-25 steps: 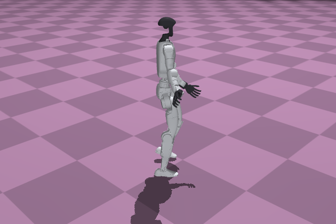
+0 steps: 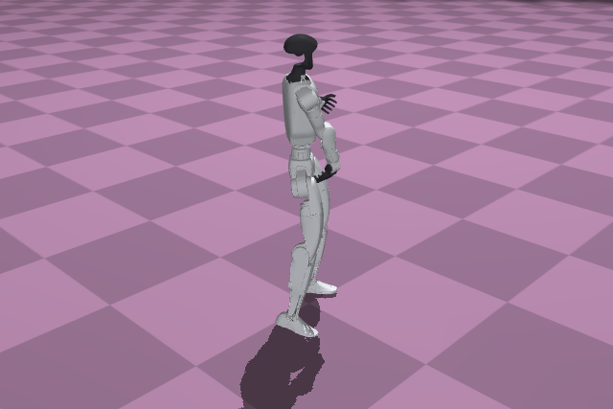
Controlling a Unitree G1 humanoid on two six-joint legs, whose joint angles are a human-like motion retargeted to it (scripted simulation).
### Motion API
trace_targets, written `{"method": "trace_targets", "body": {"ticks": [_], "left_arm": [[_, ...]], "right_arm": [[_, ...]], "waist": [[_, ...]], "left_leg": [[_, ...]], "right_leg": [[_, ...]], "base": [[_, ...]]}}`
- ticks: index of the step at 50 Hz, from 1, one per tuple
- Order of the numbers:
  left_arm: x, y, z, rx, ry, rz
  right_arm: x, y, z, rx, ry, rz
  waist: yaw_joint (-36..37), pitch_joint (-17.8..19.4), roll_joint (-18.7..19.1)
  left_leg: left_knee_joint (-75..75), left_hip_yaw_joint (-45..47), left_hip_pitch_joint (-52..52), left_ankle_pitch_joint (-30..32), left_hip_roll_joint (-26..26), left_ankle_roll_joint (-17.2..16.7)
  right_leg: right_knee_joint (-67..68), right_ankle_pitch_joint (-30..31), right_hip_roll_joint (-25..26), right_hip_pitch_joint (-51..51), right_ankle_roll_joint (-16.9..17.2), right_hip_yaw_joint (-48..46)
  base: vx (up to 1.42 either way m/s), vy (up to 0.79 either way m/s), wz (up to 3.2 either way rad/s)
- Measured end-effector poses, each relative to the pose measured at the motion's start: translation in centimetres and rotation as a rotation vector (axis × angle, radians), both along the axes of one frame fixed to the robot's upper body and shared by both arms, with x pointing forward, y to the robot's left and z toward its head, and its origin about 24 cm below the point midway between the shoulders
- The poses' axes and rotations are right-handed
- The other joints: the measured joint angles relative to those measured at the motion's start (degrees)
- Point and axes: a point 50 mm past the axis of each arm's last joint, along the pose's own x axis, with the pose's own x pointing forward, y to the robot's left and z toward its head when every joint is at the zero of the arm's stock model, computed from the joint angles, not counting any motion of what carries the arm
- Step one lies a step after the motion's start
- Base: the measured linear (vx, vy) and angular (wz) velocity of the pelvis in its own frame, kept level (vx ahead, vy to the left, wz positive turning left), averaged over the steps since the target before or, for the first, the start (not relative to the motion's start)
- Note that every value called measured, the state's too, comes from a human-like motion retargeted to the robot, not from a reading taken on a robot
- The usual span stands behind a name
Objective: Dance
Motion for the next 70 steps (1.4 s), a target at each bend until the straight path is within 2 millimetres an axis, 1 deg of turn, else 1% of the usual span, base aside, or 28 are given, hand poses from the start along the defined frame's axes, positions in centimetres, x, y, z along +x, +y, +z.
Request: {"method": "trace_targets", "body": {"ticks": [3,5,10,13,15,18,22,25,27,29,30,32,38,42,45,48,51,53,54,56,57,58,59,60,62,64,67,70], "left_arm": [[2.7,3.0,6.7,0.105,-0.138,0.032],[4.7,3.8,11.0,0.146,-0.261,0.046],[9.0,3.0,20.2,0.163,-0.633,0.041],[10.3,1.7,26.0,0.19,-0.917,0.006],[10.6,0.4,29.7,0.216,-1.112,-0.015],[10.6,-2.2,34.6,0.258,-1.402,-0.045],[8.9,-6.0,39.5,0.362,-1.729,-0.1],[7.3,-7.9,41.5,0.479,-1.856,-0.097],[6.4,-8.6,42.3,0.573,-1.873,-0.081],[5.6,-9.0,42.9,0.65,-1.869,-0.063],[5.3,-9.2,43.1,0.682,-1.869,-0.053],[4.8,-9.7,43.3,0.746,-1.879,-0.042],[4.1,-10.5,43.0,0.861,-1.887,-0.013],[4.3,-10.7,42.3,0.908,-1.855,-0.024],[4.8,-10.5,41.4,0.981,-1.773,-0.05],[5.5,-9.7,39.7,1.119,-1.579,-0.088],[6.2,-8.3,36.7,1.2,-1.385,-0.037],[6.9,-7.8,34.0,1.193,-1.308,0.032],[7.3,-7.8,32.5,1.168,-1.292,0.06],[8.2,-8.0,29.7,1.095,-1.279,0.086],[8.6,-8.0,28.3,1.053,-1.268,0.084],[8.8,-7.7,27.0,1.008,-1.246,0.074],[9.1,-7.3,25.6,0.963,-1.202,0.052],[9.4,-6.8,24.2,0.916,-1.149,0.025],[9.7,-5.6,21.3,0.802,-1.024,-0.029],[10.3,-4.7,18.9,0.675,-0.905,-0.088],[11.9,-4.4,16.3,0.448,-0.765,-0.222],[13.8,-5.5,15.0,0.267,-0.665,-0.339]], "right_arm": [[4.1,2.3,2.0,0.065,-0.197,0.308],[6.7,4.1,3.7,0.08,-0.348,0.498],[12.2,7.8,9.6,0.072,-0.715,0.86],[14.5,9.2,13.8,0.085,-0.931,0.957],[15.3,10.0,16.2,0.117,-1.082,0.958],[15.8,11.2,19.3,0.217,-1.333,0.82],[15.7,12.4,22.3,0.386,-1.626,0.392],[15.0,12.5,24.9,0.58,-1.763,-0.075],[14.6,11.5,26.6,0.715,-1.828,-0.393],[14.3,10.1,27.3,0.771,-1.861,-0.675],[14.2,9.4,27.4,0.776,-1.867,-0.789],[13.9,8.7,27.3,0.737,-1.908,-0.904],[13.2,7.9,26.9,0.649,-2.1,-0.85],[12.9,7.7,26.0,0.618,-2.142,-0.785],[12.7,7.5,24.8,0.586,-2.122,-0.73],[12.8,6.0,21.6,0.478,-2.037,-0.612],[12.5,2.3,15.7,0.287,-1.806,-0.486],[11.3,-1.6,11.0,0.157,-1.56,-0.436],[10.3,-4.0,8.7,0.115,-1.409,-0.403],[7.0,-9.3,4.7,0.085,-1.061,-0.355],[4.7,-11.9,3.1,0.087,-0.866,-0.343],[1.8,-14.2,1.7,0.09,-0.653,-0.329],[-1.6,-16.2,0.9,0.105,-0.441,-0.308],[-5.0,-17.9,0.7,0.134,-0.228,-0.298],[-10.7,-21.8,1.9,0.125,0.125,-0.313],[-15.1,-26.9,5.1,-0.007,0.412,-0.306],[-18.9,-34.1,11.7,-0.284,0.712,-0.162],[-20.6,-37.4,16.4,-0.411,0.922,-0.068]], "waist": [[3.4,-0.5,1.4],[5.3,-1.0,2.4],[9.1,-2.6,5.4],[11.3,-3.3,7.2],[12.5,-3.6,8.0],[14.2,-4.1,8.6],[16.2,-4.6,9.1],[17.6,-4.7,9.2],[18.2,-4.8,9.1],[18.6,-4.9,9.1],[18.7,-5.0,9.2],[18.8,-5.1,9.1],[18.6,-4.5,8.7],[18.3,-4.3,7.9],[18.4,-4.3,7.4],[17.8,-4.6,6.6],[15.1,-3.4,6.6],[13.2,-2.2,7.0],[12.2,-1.6,7.2],[9.8,0.2,7.2],[8.4,1.2,6.6],[6.7,2.0,5.2],[5.3,1.9,4.5],[4.0,1.3,4.3],[3.3,0.3,4.5],[3.3,-0.1,3.3],[2.5,1.2,0.7],[1.6,3.9,-2.1]], "left_leg": [[-1.3,2.2,1.3,0.9,-0.7,1.4],[-1.9,3.9,1.9,1.5,-0.9,2.2],[-2.8,6.3,1.9,2.4,-1.5,3.8],[-4.0,7.7,2.8,2.6,-1.4,4.2],[-4.7,8.1,3.4,2.4,-1.7,4.3],[-5.2,8.3,4.0,2.3,-2.0,4.6],[-5.7,8.8,4.9,2.0,-2.3,5.1],[-5.7,9.3,5.4,2.0,-2.8,5.8],[-5.5,9.4,5.3,1.9,-3.1,6.2],[-5.4,9.6,5.4,1.7,-3.3,6.5],[-5.4,9.7,5.4,1.6,-3.3,6.6],[-5.1,9.9,5.3,1.3,-3.5,7.4],[-3.2,8.6,5.1,-0.1,-4.7,8.0],[-2.5,7.7,4.4,-0.6,-5.5,8.0],[-1.9,6.6,3.8,-0.7,-5.4,7.6],[-1.2,4.6,3.1,-1.0,-5.4,7.7],[0.0,0.4,3.5,-0.7,-5.8,8.2],[0.4,-3.5,4.2,0.1,-6.2,8.3],[0.7,-5.7,4.5,0.7,-6.4,8.4],[1.2,-10.1,5.3,2.0,-7.2,8.6],[1.4,-12.1,5.7,2.6,-8.1,8.7],[1.7,-14.1,5.9,3.2,-9.6,8.7],[1.9,-16.4,5.7,3.9,-9.6,8.2],[2.1,-18.9,5.1,4.6,-8.9,7.5],[3.4,-21.4,3.7,5.3,-7.3,6.2],[3.5,-21.9,2.5,6.2,-7.1,5.8],[2.1,-24.4,1.8,8.5,-9.5,5.9],[0.9,-28.4,3.0,10.6,-13.0,5.5]], "right_leg": [[0.6,2.3,-1.4,0.7,-0.2,-6.8],[1.5,3.4,-2.1,0.7,-0.8,-10.7],[3.3,6.8,-3.9,0.5,-2.0,-19.7],[5.5,8.7,-4.4,-0.6,-2.8,-21.4],[7.0,9.9,-4.9,-1.3,-3.0,-22.1],[8.4,11.5,-5.7,-1.6,-3.2,-23.7],[9.9,13.3,-6.7,-2.0,-5.0,-25.6],[11.5,14.7,-7.7,-2.9,-6.7,-26.0],[12.7,15.7,-8.4,-3.7,-7.7,-26.2],[13.9,16.6,-8.9,-4.5,-8.7,-26.5],[14.3,17.2,-9.1,-4.8,-9.3,-26.8],[15.1,18.5,-9.7,-5.4,-10.4,-27.3],[19.2,22.7,-12.0,-8.4,-13.1,-25.7],[19.4,22.3,-12.1,-8.9,-10.8,-23.9],[16.5,19.8,-10.7,-7.1,-7.6,-22.2],[9.9,16.0,-8.7,-2.1,-5.4,-23.6],[5.6,15.7,-7.3,3.7,-5.5,-25.4],[7.2,16.9,-7.1,5.3,-7.6,-23.6],[10.2,18.1,-7.4,4.6,-9.7,-20.9],[20.4,21.1,-8.8,0.0,-15.6,-11.5],[26.8,22.7,-8.8,-3.8,-18.3,-4.4],[33.1,24.4,-6.9,-8.1,-19.7,4.7],[36.4,24.9,-1.0,-10.6,-16.9,13.5],[38.2,24.9,6.8,-12.3,-12.1,22.0],[40.7,17.0,16.1,-14.6,-7.7,26.7],[41.2,10.6,17.4,-18.9,-8.8,23.9],[34.9,5.4,19.2,-23.4,-9.2,22.1],[22.2,4.4,23.4,-23.8,-5.2,26.0]], "base": [[0.21,0.23,-0.52],[0.22,0.29,-0.53],[0.17,0.31,-0.52],[0.11,0.24,-0.39],[0.14,0.2,-0.29],[0.12,0.15,-0.17],[0.1,0.11,-0.17],[0.08,0.08,-0.25],[0.03,0.07,-0.22],[0.03,0.07,-0.21],[0.03,0.05,-0.19],[0.01,0.03,-0.09],[0.01,0.01,-0.02],[0.0,0.0,0.0],[0.05,-0.04,0.12],[0.13,-0.13,0.7],[0.16,-0.19,1.66],[0.05,-0.18,2.22],[0.02,-0.19,2.32],[0.13,-0.22,2.4],[0.29,-0.28,2.54],[0.33,-0.34,2.5],[0.36,-0.38,2.39],[0.38,-0.37,1.96],[0.37,-0.32,1.41],[0.32,-0.3,1.24],[0.09,-0.33,1.76],[0.1,-0.36,2.08]]}}
